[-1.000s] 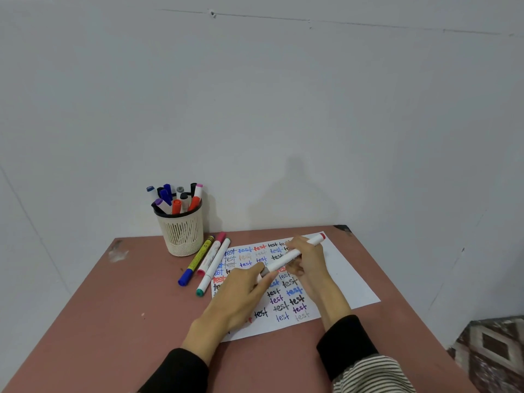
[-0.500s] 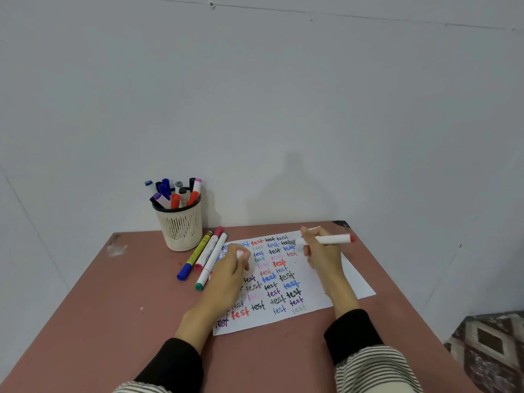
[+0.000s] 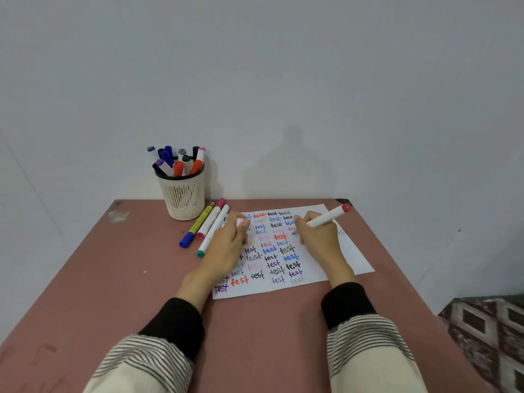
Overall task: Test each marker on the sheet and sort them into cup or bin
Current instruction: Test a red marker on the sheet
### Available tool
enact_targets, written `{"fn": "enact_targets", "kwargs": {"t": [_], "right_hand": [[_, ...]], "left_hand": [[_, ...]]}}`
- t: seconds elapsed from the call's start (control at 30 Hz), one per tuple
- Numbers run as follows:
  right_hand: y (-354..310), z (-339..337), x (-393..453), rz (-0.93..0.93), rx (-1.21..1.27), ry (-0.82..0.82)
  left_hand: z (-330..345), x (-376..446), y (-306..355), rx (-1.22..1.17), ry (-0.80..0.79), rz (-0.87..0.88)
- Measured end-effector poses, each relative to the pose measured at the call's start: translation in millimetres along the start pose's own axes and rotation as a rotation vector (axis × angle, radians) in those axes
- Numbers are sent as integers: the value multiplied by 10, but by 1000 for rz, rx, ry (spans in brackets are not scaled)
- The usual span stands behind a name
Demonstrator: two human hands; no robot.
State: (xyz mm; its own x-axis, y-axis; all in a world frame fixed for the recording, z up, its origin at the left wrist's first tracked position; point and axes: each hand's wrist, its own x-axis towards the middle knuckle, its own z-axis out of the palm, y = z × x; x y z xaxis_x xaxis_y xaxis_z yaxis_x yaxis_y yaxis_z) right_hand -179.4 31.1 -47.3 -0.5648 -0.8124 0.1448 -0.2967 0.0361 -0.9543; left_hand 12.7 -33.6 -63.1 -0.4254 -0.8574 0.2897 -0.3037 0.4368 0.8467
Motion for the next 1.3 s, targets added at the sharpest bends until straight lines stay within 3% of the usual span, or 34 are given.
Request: {"fn": "enact_targets", "kwargs": {"t": [1.3], "right_hand": [[77, 9, 70, -12, -82, 28]], "left_hand": [[-9, 13, 14, 32, -24, -30]]}}
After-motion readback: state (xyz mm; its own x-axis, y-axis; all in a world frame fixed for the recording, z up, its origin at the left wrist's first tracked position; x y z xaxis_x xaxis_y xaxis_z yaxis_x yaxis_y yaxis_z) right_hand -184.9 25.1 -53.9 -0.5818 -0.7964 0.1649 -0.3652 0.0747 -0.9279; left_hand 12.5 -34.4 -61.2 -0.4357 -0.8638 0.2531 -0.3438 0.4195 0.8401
